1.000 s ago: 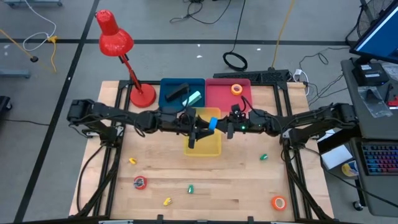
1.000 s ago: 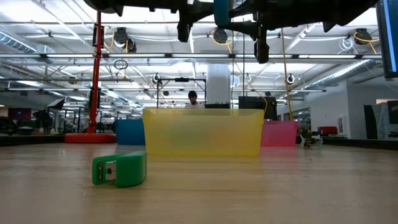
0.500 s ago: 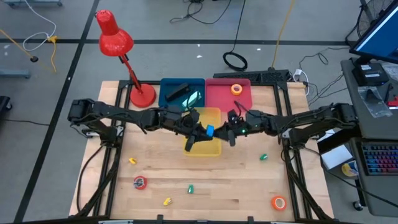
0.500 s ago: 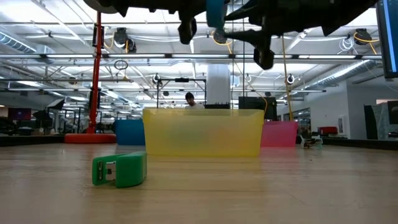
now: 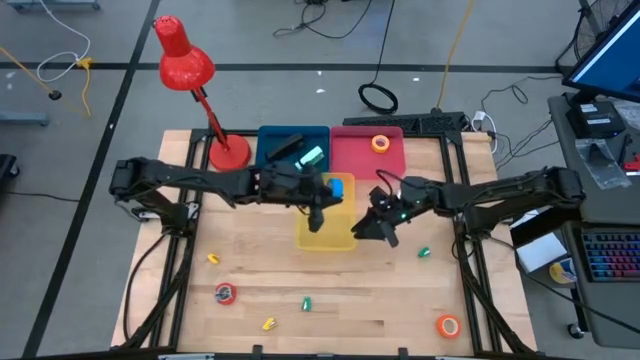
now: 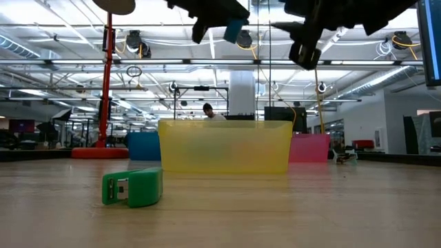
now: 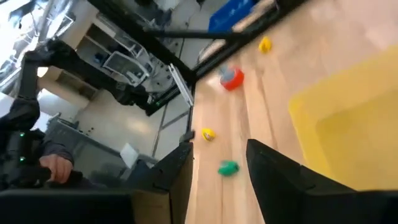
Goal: Pick and place Stapler, Stapler remover, tape
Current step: Put the blue tape into the pink bin
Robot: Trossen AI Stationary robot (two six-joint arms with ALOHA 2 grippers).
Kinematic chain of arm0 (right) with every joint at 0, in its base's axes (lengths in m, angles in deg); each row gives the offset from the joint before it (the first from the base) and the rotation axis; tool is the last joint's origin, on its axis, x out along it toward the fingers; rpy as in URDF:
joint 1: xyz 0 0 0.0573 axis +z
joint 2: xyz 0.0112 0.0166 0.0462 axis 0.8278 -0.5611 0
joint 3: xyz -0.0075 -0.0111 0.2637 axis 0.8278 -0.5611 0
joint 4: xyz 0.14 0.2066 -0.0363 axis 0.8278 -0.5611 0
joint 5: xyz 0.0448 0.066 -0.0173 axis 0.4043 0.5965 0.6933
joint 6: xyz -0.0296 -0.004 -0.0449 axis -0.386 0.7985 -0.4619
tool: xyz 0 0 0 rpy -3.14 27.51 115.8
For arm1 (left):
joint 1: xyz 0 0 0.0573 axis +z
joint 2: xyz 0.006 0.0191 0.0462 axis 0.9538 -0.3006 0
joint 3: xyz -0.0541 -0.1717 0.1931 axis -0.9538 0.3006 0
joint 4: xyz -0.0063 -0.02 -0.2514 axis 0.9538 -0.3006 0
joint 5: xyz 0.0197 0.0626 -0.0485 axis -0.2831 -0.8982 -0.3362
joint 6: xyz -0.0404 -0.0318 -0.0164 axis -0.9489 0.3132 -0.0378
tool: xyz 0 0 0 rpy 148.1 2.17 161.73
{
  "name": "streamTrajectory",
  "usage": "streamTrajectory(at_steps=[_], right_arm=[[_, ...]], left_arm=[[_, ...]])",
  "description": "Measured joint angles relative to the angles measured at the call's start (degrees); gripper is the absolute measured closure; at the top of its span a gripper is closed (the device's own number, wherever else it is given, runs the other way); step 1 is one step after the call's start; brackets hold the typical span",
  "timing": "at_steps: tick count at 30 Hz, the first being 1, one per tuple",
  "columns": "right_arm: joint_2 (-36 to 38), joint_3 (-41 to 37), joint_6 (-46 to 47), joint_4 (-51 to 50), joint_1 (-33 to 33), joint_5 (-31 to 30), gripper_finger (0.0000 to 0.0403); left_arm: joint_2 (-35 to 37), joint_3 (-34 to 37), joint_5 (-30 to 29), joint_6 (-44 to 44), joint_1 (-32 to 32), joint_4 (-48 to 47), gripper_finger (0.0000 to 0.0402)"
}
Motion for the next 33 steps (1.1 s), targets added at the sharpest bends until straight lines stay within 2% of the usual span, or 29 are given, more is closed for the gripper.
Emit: streamTrajectory(at_steps=[2,7,14,25,33], right_arm=[[2.77,0.00,-1.56,-2.52,-0.22,-2.64,0.0271],[10.45,0.04,-6.16,-10.16,-0.24,-11.23,0.0287],[18.28,0.02,-9.56,-15.59,-0.22,-17.15,0.0302],[19.68,0.00,-10.19,-18.21,-0.22,-17.43,0.0309],[19.62,0.00,-10.20,-18.41,-0.20,-17.38,0.0310]], left_arm=[[-1.67,-2.92,-2.17,2.57,0.85,-2.39,0.0365],[-8.05,-9.18,-3.10,5.27,5.31,-6.44,0.0365],[-20.08,-18.47,-3.05,5.54,12.31,-6.64,0.0365],[-35.51,-32.48,0.96,0.29,19.77,-14.46,0.0365],[-39.22,-36.49,2.87,-9.28,22.39,-17.92,0.0365]])
